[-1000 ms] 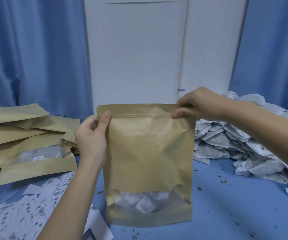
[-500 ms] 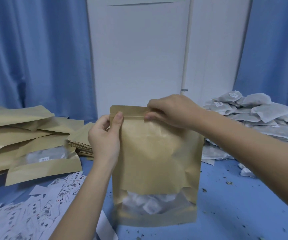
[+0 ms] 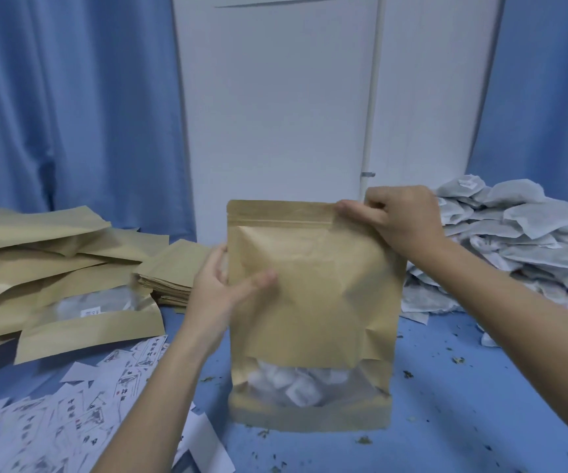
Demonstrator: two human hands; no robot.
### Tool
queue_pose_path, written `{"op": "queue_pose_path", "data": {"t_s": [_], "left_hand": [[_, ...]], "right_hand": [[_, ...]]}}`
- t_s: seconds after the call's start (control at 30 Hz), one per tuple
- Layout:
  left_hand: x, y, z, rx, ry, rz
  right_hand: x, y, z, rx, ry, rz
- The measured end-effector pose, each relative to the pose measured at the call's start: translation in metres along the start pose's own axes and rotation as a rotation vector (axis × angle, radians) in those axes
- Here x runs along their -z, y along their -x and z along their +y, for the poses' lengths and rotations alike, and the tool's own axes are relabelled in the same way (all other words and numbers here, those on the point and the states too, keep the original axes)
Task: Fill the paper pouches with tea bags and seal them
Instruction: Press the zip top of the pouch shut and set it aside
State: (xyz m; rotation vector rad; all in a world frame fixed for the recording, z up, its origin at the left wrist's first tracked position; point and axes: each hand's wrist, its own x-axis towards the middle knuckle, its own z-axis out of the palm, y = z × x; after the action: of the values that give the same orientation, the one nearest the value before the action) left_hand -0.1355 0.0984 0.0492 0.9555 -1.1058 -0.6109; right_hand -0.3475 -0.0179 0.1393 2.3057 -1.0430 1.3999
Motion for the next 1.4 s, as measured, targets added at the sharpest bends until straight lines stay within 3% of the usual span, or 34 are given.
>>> {"op": "queue_pose_path", "data": {"t_s": [0.07, 0.17, 0.2, 0.3, 0.37, 0.47, 0.6, 0.67, 0.77, 0.87, 0.97, 1.03, 1.1, 1.23, 1.4], "left_hand": [[0.003, 0.011, -0.014, 0.139, -0.007, -0.069], [0.004, 0.017, -0.028, 0.182, -0.007, 0.014], [0.005, 0.017, -0.030, 0.171, -0.004, 0.063], [0.007, 0.015, -0.033, 0.173, -0.002, 0.182], [0.007, 0.013, -0.031, 0.202, 0.047, 0.220], [0.011, 0.007, -0.020, 0.272, 0.095, 0.181], [0.040, 0.014, -0.004, 0.446, -0.138, -0.083], [0.062, 0.028, 0.001, 0.554, -0.107, -0.160], [0.104, 0.054, 0.007, 0.545, 0.252, -0.043], [0.156, 0.078, 0.012, 0.345, 0.723, 0.113], [0.198, 0.092, 0.022, 0.173, 0.975, 0.257], [0.214, 0.093, 0.029, 0.133, 0.912, 0.372], [0.230, 0.088, 0.034, 0.137, 0.852, 0.479], [0.243, 0.074, 0.028, 0.257, 0.683, 0.608], [0.208, 0.033, -0.006, 0.458, 0.607, 0.552]], "right_hand": [[-0.004, 0.006, 0.006, -0.144, -0.218, 0.053], [-0.009, 0.029, 0.018, -0.446, -0.665, 0.098], [-0.012, 0.043, 0.025, -0.523, -0.816, -0.007], [-0.023, 0.096, 0.039, -0.572, -1.087, -0.526], [-0.034, 0.123, 0.038, -0.576, -1.124, -0.665], [-0.047, 0.139, 0.029, -0.610, -1.161, -0.517], [-0.063, 0.141, 0.009, -0.654, -1.207, -0.358], [-0.071, 0.142, -0.007, -0.717, -1.210, -0.353], [-0.087, 0.130, -0.047, -0.757, -1.281, -0.384], [-0.117, 0.088, -0.134, -0.704, -1.413, -0.468], [-0.147, 0.040, -0.273, -0.618, -1.601, -0.816], [-0.161, 0.031, -0.357, -0.584, -1.588, -1.113], [-0.179, 0.039, -0.406, -0.548, -1.430, -1.234], [-0.217, 0.058, -0.404, -0.479, -1.184, -1.156], [-0.251, 0.055, -0.339, -0.591, -1.135, -1.010]]}}
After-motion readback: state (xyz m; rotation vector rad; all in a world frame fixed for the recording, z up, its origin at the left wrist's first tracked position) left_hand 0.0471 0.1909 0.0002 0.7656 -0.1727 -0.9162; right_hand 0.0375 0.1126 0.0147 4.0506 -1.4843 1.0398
